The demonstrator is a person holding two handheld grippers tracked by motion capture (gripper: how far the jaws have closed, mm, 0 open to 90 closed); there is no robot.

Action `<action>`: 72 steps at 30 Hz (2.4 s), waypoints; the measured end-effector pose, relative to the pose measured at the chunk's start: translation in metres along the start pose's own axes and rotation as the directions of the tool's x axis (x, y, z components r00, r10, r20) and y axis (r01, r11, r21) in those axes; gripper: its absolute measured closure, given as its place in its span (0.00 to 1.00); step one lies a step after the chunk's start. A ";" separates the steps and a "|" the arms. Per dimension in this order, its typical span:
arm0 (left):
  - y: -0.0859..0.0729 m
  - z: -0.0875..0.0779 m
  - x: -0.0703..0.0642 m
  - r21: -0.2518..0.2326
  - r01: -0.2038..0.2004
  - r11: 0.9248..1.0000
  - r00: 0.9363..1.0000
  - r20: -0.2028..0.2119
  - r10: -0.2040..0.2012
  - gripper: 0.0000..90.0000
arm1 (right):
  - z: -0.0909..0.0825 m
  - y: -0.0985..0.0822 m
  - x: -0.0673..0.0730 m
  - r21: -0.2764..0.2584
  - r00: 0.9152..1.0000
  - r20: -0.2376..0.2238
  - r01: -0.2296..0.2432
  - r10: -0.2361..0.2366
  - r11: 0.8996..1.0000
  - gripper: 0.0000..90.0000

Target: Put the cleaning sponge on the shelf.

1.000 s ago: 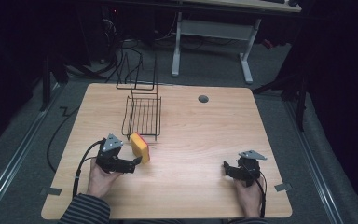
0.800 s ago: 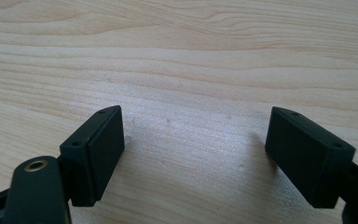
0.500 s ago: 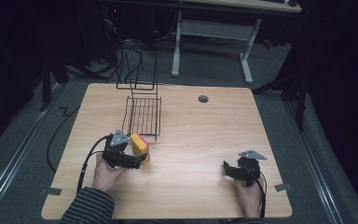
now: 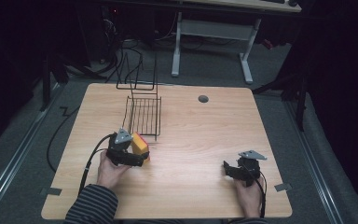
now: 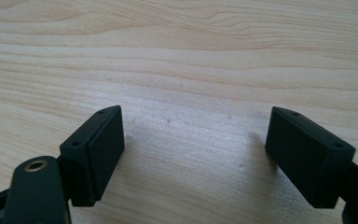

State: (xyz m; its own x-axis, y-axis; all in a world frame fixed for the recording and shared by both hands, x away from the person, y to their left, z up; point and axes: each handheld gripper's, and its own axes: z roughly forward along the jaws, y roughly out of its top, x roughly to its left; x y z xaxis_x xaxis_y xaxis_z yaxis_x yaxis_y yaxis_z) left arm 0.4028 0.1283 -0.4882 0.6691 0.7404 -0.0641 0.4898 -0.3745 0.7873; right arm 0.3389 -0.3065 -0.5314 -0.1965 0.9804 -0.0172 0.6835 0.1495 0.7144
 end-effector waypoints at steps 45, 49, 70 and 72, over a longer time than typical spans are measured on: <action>-0.003 0.011 -0.006 0.022 -0.032 0.999 0.999 0.024 0.031 0.25 | 0.000 0.000 0.000 0.001 1.000 0.000 -0.001 0.001 1.000 0.22; -0.001 0.005 -0.009 0.008 -0.043 0.999 0.999 0.032 0.043 0.25 | 0.000 0.000 0.000 0.001 1.000 0.000 -0.001 0.001 1.000 0.22; 0.020 -0.026 -0.018 -0.021 -0.090 0.996 0.995 0.041 0.090 0.25 | 0.000 0.000 0.000 0.000 1.000 0.000 0.000 0.000 1.000 0.22; 0.023 -0.027 -0.019 -0.024 -0.095 0.995 0.995 0.039 0.096 0.25 | 0.000 0.000 0.000 0.001 1.000 0.000 -0.001 0.001 1.000 0.22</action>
State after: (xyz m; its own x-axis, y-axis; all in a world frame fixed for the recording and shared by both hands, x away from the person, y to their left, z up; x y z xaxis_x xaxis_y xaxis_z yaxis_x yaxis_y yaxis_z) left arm 0.3862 0.1212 -0.4520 0.7343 0.6787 -0.0127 0.4106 -0.4292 0.8045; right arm 0.3388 -0.3063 -0.5313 -0.1958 0.9805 -0.0160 0.6845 0.1483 0.7138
